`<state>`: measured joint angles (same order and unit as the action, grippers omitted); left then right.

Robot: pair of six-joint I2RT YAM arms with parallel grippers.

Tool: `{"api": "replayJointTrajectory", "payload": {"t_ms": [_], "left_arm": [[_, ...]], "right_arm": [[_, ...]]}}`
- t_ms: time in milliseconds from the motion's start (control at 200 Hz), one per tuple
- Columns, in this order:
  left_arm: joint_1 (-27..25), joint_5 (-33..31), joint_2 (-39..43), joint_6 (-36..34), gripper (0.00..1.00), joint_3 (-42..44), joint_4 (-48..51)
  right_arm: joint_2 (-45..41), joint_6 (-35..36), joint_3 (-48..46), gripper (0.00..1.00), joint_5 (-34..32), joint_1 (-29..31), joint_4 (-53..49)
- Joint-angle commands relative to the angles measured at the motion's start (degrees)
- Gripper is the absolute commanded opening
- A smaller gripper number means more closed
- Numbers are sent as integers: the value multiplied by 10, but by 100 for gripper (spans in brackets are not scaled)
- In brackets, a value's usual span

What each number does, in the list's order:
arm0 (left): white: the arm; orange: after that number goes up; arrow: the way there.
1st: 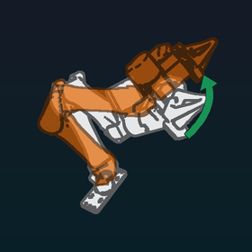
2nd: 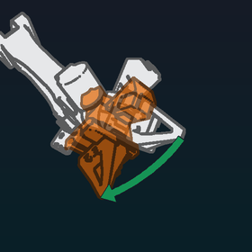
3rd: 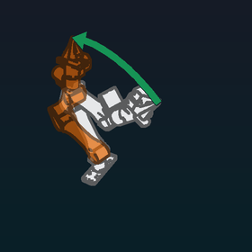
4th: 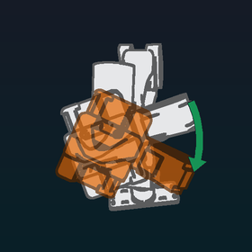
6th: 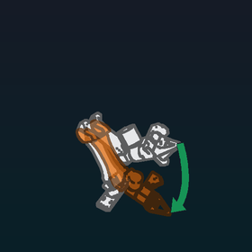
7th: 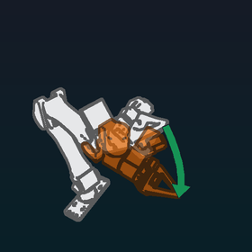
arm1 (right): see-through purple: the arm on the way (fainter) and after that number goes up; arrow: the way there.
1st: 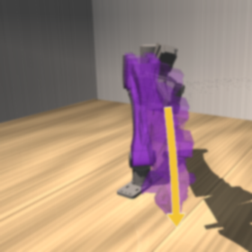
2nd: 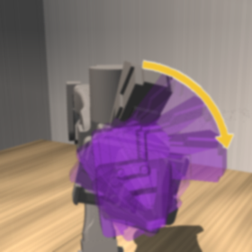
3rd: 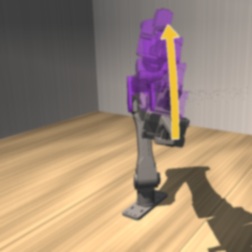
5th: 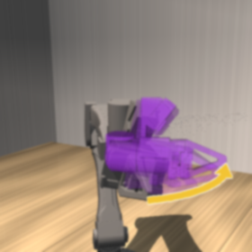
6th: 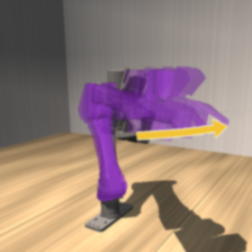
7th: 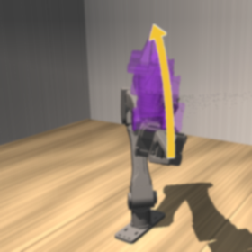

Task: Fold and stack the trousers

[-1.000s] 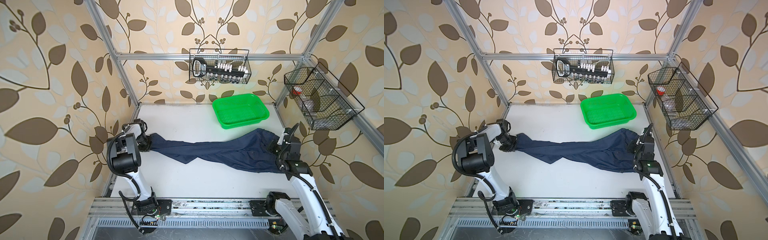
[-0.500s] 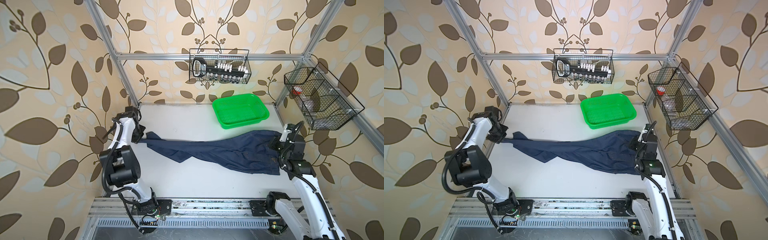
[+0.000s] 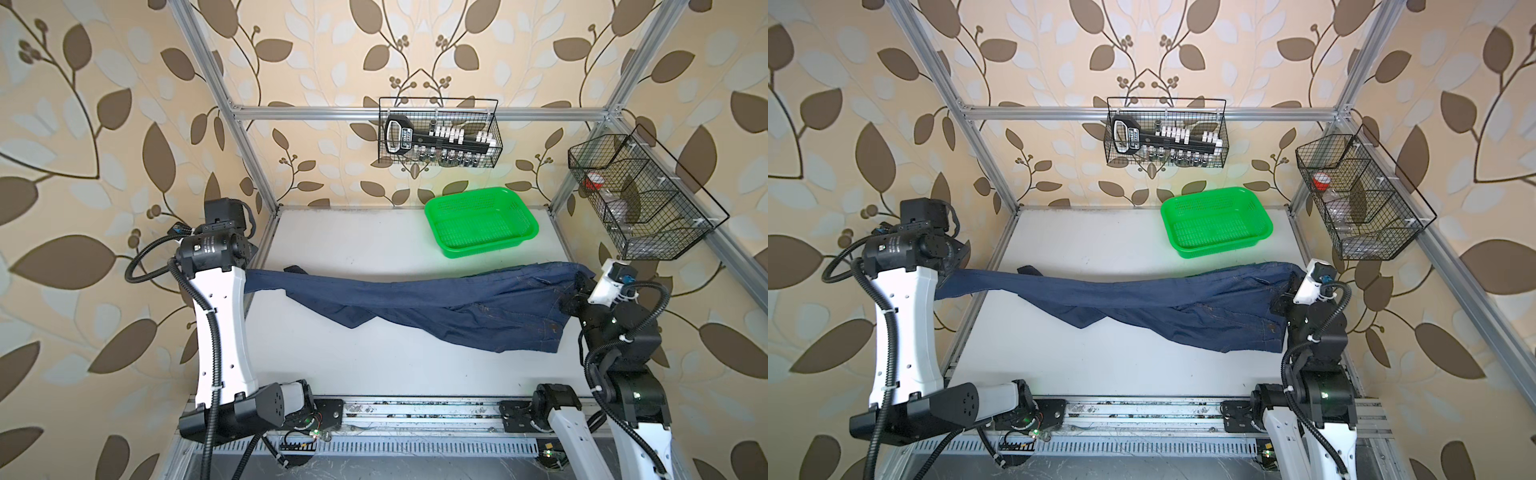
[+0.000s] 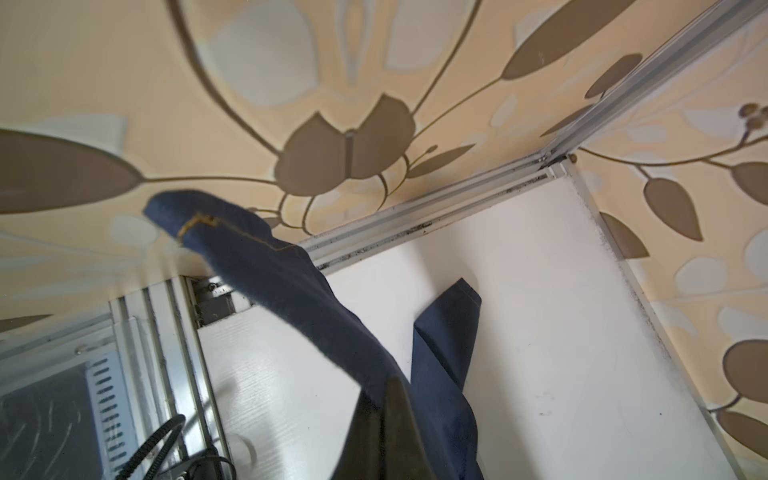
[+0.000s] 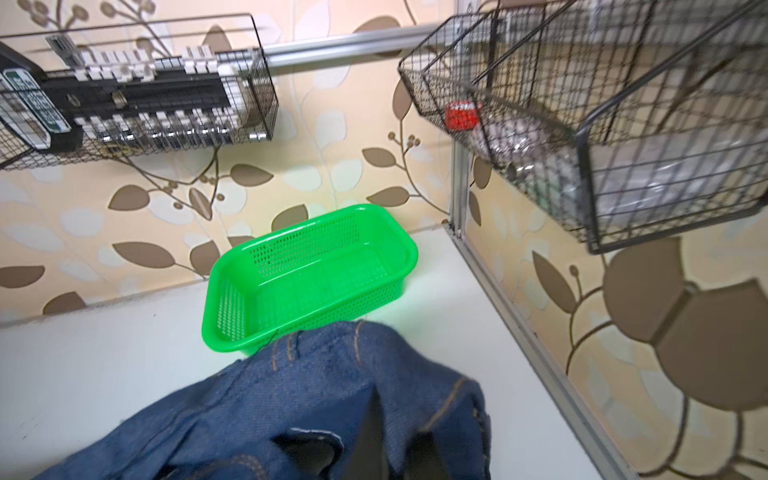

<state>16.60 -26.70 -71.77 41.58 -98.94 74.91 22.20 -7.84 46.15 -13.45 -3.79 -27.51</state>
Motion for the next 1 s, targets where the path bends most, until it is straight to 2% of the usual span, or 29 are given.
{"api": "replayJointTrajectory", "payload": {"t_ms": [0, 145, 245, 300, 360, 520, 610, 700, 1000], "left_arm": [[-13, -55, -7, -31, 0, -21, 15], [-26, 11, -85, -62, 0, -33, -30], [-39, 34, -173, -85, 0, -36, -53], [-58, 28, -213, -98, 0, -36, -75], [-75, 25, -262, -108, 0, -40, -88], [-85, 22, -388, -106, 0, -68, -105], [-93, 2, -441, -123, 0, -107, -121], [-95, -12, -504, -124, 0, -165, -94], [-101, -33, -601, -139, 0, -277, -86]], "right_arm": [[-2, 40, 16, 0, -72, 0, 8], [45, 45, 12, 0, -114, -8, 21], [88, 40, -16, 0, -109, -32, 33], [106, 49, -49, 0, -89, -47, 73], [130, 48, -71, 0, -95, -54, 98], [170, 62, -101, 0, -91, -55, 138], [191, 82, -119, 0, -97, -62, 165], [213, 95, -125, 0, -92, -67, 180], [323, 120, -123, 0, -84, -86, 274]]}}
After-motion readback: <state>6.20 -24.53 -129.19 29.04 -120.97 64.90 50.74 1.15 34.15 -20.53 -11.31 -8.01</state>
